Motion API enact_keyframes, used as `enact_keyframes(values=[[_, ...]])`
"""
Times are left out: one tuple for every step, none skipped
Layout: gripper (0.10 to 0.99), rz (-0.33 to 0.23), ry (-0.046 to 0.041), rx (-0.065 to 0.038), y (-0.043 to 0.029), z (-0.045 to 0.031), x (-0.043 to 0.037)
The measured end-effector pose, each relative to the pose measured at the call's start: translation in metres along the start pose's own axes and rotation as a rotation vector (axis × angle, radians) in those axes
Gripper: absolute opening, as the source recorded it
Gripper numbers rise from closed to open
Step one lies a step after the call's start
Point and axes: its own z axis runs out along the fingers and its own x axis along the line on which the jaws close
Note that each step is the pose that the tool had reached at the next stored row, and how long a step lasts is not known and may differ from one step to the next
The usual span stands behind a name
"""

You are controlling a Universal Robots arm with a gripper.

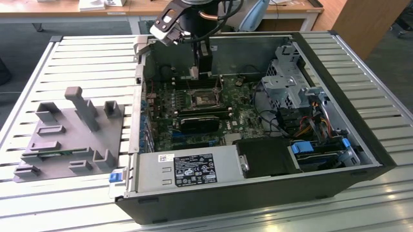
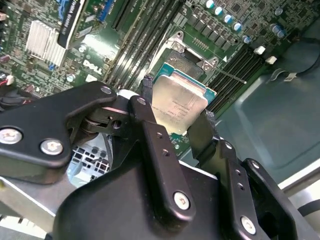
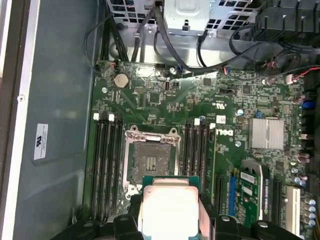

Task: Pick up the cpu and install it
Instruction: 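Place the cpu into insertion slot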

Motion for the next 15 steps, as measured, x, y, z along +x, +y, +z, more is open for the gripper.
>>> enact_keyframes(values=[[0.533,0.000,0.0000,0.000,0.0003,0.0019,0.0012],[0.533,0.000,0.0000,0.000,0.0007,0.0037,0.0025],[0.533,0.000,0.0001,0.000,0.0010,0.0055,0.0034],[0.533,0.000,0.0003,0.000,0.0010,0.0075,0.0035],[0.533,0.000,0.0002,0.000,0.0010,0.0093,0.0037],[0.533,0.000,0.0001,0.000,0.0011,0.0111,0.0040],[0.533,0.000,0.0001,0.000,0.0011,0.0129,0.0043],[0.533,0.000,0.0001,0.000,0.0011,0.0147,0.0045],[0.533,0.000,0.0001,0.000,0.0011,0.0161,0.0047],[0.533,0.000,-0.0024,0.000,0.0012,0.0165,0.0049],[0.533,0.000,-0.0038,0.000,0.0013,0.0170,0.0050],[0.533,0.000,-0.0050,0.000,0.0012,0.0175,0.0049],[0.533,0.000,-0.0052,0.000,0.0012,0.0180,0.0049],[0.533,0.000,-0.0053,0.000,0.0012,0.0186,0.0049],[0.533,0.000,-0.0053,0.000,0.0011,0.0191,0.0050]])
